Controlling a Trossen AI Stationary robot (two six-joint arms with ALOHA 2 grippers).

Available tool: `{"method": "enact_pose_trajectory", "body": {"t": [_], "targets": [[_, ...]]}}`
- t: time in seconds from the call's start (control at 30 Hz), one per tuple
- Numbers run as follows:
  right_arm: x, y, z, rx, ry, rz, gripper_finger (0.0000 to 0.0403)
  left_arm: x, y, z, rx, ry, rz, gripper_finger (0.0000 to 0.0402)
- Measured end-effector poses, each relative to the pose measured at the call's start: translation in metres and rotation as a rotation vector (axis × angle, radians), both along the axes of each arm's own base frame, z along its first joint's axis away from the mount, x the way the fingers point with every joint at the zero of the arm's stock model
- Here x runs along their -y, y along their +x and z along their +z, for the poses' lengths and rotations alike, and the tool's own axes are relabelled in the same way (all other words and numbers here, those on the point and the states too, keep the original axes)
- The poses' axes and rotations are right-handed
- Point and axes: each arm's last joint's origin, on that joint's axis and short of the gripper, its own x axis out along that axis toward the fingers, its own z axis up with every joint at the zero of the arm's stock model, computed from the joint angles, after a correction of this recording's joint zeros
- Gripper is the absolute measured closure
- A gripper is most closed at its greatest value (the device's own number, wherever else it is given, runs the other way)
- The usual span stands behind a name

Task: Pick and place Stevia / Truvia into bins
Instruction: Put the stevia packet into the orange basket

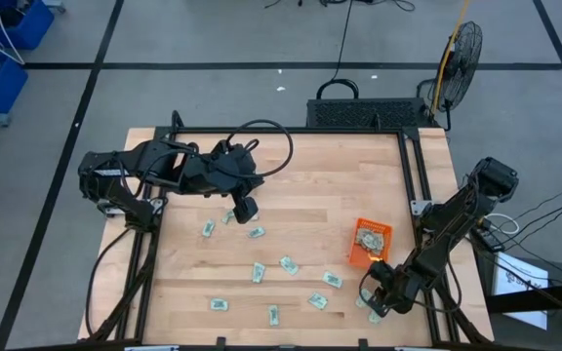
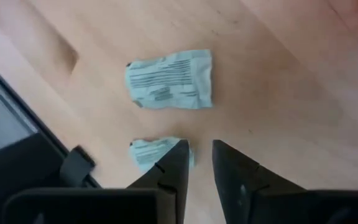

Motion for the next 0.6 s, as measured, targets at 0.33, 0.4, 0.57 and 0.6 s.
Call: {"method": "enact_pose_trajectory", "body": {"t": [0.33,0.4,0.57,0.6], "targets": [[-0.002,0.002,-0.005,0.046,0.034,0.029,0.0285,0.000,0.000,0.000,0.001,-0.001,0.001,0.0364],[-0.002,0.002,-0.011,0.029,0.012,0.031,0.0283,0.000,0.000,0.000,0.000,-0.001,0.001,0.0364],[-0.008,0.007,-0.021,0.041,0.020,0.039,0.0283,0.000,0.000,0.000,0.001,-0.002,0.001,0.0364],[-0.009,0.007,-0.021,0.041,0.020,0.038,0.0283,0.000,0.000,0.000,0.001,-0.001,0.001,0.0364]]}}
